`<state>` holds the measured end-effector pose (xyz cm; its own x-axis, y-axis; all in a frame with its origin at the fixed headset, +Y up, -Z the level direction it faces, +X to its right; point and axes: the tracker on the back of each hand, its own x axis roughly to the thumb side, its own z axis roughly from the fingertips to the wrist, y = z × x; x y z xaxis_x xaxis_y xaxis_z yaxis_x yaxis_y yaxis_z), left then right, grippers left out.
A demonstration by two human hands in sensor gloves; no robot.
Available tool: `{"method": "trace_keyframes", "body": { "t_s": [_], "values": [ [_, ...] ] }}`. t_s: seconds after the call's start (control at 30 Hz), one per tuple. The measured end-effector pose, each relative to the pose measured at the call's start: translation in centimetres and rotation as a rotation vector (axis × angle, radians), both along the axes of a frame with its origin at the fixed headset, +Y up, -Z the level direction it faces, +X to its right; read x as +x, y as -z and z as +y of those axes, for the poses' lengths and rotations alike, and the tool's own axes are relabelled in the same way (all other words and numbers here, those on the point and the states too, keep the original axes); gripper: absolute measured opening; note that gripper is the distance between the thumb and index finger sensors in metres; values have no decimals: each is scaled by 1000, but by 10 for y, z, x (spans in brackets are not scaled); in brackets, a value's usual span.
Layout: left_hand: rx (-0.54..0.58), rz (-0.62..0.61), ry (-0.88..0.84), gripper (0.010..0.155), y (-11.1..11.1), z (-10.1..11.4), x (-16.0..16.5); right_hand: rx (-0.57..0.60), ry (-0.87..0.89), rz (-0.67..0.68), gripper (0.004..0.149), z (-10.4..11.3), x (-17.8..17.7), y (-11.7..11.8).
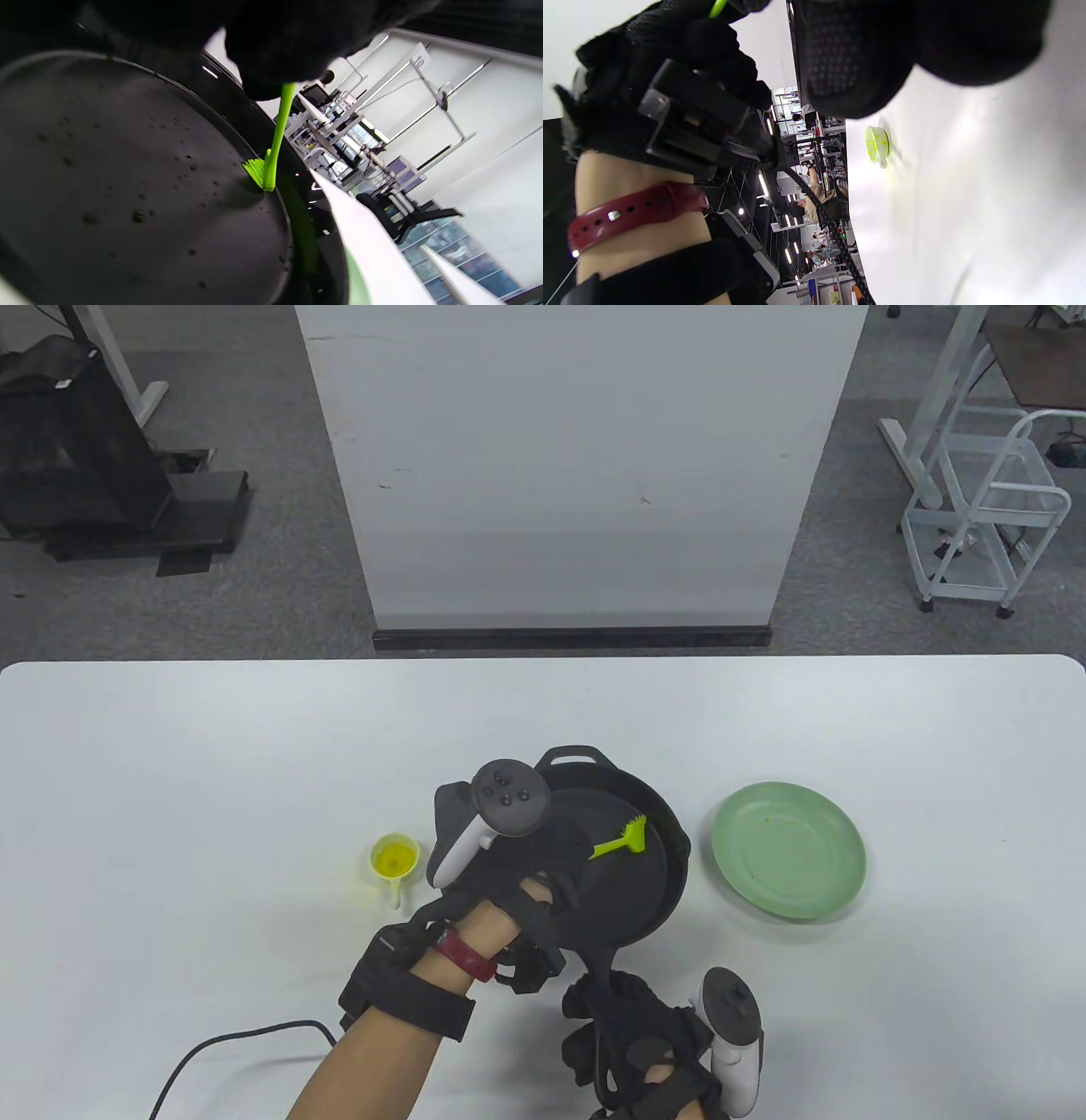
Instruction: Brush oil on frying pan surface
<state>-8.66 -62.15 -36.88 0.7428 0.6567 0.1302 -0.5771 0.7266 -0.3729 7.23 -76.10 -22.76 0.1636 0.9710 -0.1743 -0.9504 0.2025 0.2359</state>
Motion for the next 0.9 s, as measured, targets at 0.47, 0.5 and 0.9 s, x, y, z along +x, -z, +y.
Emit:
{"method": "trace_keyframes", "body": {
  "t_s": [0.47,0.5,0.9],
  "values": [
    [-40,59,68,47,6,2,-28,6,21,4,52,1,1,0],
    [-43,62,76,47,7,2,-32,5,19,2,52,1,1,0],
    [-32,115,139,47,1,5,-71,-13,30,-20,52,0,5,1]
  ]
}}
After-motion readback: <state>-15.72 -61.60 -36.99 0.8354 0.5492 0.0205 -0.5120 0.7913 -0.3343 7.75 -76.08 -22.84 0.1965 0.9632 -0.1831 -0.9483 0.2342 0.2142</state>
